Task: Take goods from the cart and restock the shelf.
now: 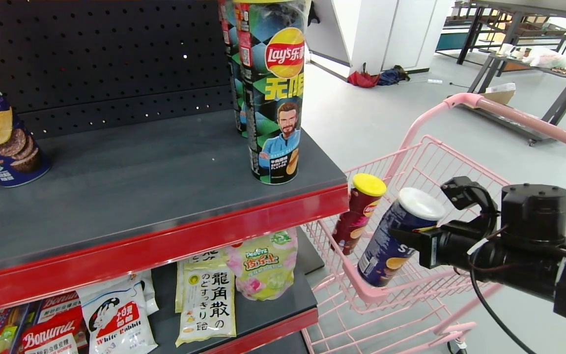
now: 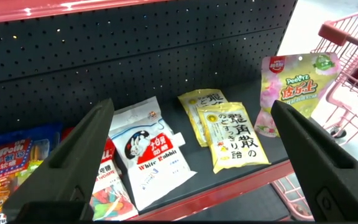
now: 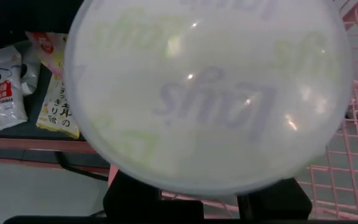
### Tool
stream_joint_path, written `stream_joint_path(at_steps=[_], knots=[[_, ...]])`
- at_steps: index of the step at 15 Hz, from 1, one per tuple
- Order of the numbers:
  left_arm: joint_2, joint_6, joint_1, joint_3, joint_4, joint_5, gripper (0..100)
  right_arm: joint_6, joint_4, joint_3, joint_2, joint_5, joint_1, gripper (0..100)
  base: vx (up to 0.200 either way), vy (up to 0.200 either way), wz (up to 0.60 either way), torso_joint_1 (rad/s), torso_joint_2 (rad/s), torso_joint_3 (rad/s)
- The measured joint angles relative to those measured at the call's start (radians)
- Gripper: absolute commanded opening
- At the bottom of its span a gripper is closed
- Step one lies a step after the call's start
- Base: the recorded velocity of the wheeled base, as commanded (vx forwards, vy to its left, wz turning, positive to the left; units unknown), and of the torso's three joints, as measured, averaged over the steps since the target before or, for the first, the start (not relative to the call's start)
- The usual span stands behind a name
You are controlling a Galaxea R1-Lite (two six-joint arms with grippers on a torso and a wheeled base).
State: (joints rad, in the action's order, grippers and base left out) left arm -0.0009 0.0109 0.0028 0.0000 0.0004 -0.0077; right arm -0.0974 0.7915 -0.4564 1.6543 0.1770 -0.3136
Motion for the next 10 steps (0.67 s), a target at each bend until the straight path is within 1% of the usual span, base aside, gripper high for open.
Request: stream_joint_path(at_steps=[2,5,10], knots=[[0.0,0.0,0.0,0.0,0.001,-0.001,100,0.002,-0.114,-0.027,-0.086,-0.013,0.004,0,0.0,0.0,0.0,0.0,0.0,0.0],[0.0,0.0,0.0,0.0,0.001,0.0,100,0.003,-0.276,-0.101,-0.219,-0.041,0.01,0,0.0,0.0,0.0,0.0,0.0,0.0],[0.0,0.0,0.0,0.0,0.001,-0.001,100,0.004,-0.774,-0.303,-0.476,-0.08,0.018,0,0.0,0.0,0.0,0.0,0.0,0.0]])
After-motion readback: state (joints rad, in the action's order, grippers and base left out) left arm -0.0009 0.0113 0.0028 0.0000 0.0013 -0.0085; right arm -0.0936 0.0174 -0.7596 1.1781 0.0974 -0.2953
